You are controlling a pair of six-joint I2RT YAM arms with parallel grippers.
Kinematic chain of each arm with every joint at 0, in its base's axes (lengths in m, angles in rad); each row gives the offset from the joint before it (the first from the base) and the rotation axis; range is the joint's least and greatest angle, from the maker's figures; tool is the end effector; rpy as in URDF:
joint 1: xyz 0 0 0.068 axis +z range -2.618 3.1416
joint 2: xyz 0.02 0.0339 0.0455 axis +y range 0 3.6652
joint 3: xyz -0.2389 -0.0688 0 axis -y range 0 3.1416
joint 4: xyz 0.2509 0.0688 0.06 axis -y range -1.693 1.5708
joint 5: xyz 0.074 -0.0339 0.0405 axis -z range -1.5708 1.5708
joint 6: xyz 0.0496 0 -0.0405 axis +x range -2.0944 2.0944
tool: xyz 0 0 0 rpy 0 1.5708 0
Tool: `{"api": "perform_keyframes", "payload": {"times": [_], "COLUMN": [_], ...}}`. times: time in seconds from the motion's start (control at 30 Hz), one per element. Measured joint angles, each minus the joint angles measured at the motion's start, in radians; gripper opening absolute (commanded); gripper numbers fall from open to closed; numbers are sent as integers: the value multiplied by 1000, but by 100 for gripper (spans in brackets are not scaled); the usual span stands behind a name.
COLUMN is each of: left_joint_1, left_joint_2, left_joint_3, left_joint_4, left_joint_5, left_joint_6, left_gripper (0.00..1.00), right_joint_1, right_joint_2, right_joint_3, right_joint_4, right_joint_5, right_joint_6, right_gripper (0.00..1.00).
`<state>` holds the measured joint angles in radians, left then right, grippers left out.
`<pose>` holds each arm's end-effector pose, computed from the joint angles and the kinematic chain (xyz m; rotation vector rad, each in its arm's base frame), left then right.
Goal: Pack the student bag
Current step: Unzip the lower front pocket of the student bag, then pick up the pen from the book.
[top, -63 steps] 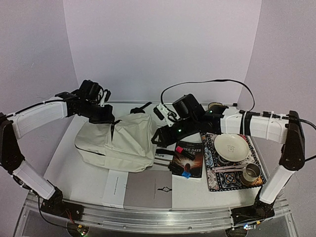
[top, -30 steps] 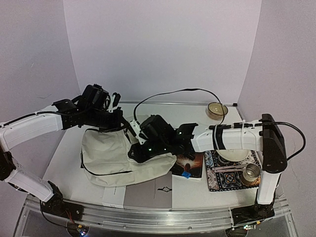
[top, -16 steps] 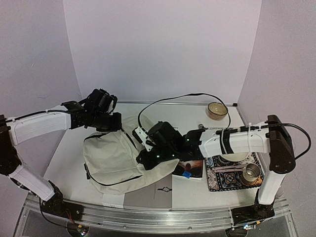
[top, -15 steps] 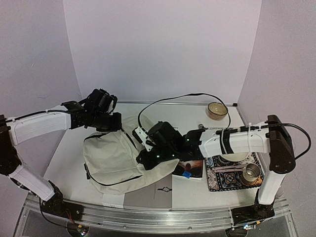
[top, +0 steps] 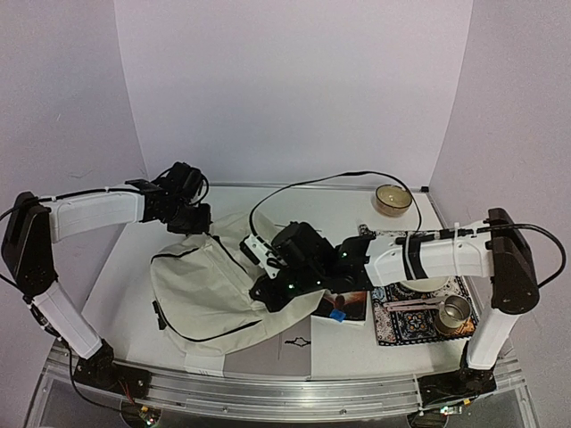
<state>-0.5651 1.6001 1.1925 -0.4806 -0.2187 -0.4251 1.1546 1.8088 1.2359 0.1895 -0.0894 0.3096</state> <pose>0.3084 -0.1828 0.2129 0.0756 2.4368 -0.1758 0.1715 0.3989 0.2139 -0.9205 1.8926 1.0190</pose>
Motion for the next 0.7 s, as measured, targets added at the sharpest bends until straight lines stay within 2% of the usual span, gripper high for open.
{"api": "perform_keyframes", "payload": {"times": [0.17,0.4,0.5,0.7], "left_joint_1": [41,42,40,40], "left_joint_2": [-90,-328,-400,-493], "left_joint_3": [-41,-169,-226,-318], "left_joint_4": [17,19,21,12], "left_joint_5": [-11,78,135,212], "left_joint_6": [-20,-71,-98,-130], "left_gripper": [43,72,84,95], "right_joint_1": [13,15,15,-27], "right_joint_2": [0,0,-6,-75], "right_joint_3": [23,116,144,143], "right_joint_4": [-86,-197,-249,-381], "right_joint_5": [8,64,116,207], "right_joint_6": [-15,-52,-80,-121], "right_gripper": [40,61,65,70]}}
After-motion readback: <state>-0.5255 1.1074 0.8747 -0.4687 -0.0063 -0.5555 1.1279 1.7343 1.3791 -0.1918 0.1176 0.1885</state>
